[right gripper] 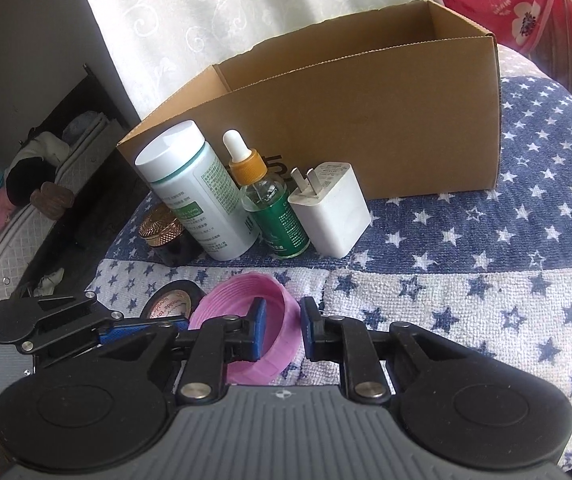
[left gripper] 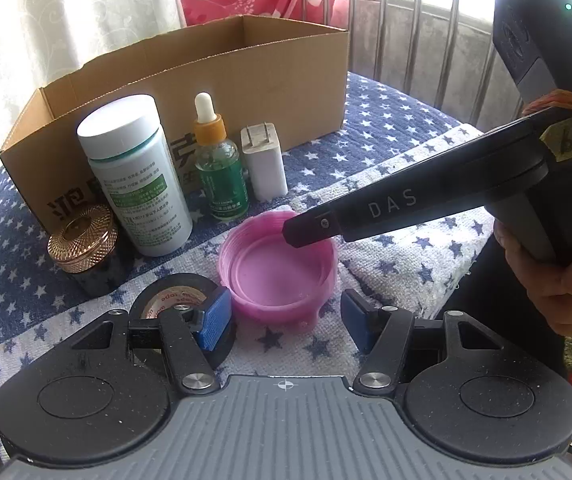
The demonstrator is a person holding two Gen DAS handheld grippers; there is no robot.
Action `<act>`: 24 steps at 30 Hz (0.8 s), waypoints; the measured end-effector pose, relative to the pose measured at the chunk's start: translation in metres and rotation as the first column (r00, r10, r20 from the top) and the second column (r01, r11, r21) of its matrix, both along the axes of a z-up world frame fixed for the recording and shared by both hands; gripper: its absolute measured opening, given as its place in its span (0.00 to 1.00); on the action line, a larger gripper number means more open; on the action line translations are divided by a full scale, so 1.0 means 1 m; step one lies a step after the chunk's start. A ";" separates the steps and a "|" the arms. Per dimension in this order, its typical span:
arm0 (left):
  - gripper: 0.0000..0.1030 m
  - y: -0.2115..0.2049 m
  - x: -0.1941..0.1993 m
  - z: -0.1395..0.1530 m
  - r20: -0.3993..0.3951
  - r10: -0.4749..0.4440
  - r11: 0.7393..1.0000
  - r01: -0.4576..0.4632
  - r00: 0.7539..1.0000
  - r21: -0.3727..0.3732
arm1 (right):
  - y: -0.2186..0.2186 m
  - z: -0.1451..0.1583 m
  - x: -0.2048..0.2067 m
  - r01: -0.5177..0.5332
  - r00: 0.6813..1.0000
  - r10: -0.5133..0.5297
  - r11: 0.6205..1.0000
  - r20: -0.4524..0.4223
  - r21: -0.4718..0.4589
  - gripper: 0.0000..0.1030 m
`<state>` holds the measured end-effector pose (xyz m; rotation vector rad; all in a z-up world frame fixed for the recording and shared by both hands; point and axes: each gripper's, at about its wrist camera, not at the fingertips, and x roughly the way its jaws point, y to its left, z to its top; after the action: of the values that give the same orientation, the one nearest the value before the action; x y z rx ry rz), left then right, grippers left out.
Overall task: Organize rigid objects
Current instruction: 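Grasp the rim of the pink bowl with the right gripper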
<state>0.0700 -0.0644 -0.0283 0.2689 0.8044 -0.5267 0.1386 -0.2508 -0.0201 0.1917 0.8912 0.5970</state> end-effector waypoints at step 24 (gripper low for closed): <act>0.61 -0.022 0.007 -0.003 -0.002 -0.036 0.999 0.036 0.999 0.001 | -0.028 -0.005 -0.007 0.061 0.997 -0.059 0.997 -0.050 0.037 0.16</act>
<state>0.0771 -0.0867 -0.0316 0.2838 0.8034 -0.5601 0.1318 -0.2788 -0.0251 0.2679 0.9187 0.5554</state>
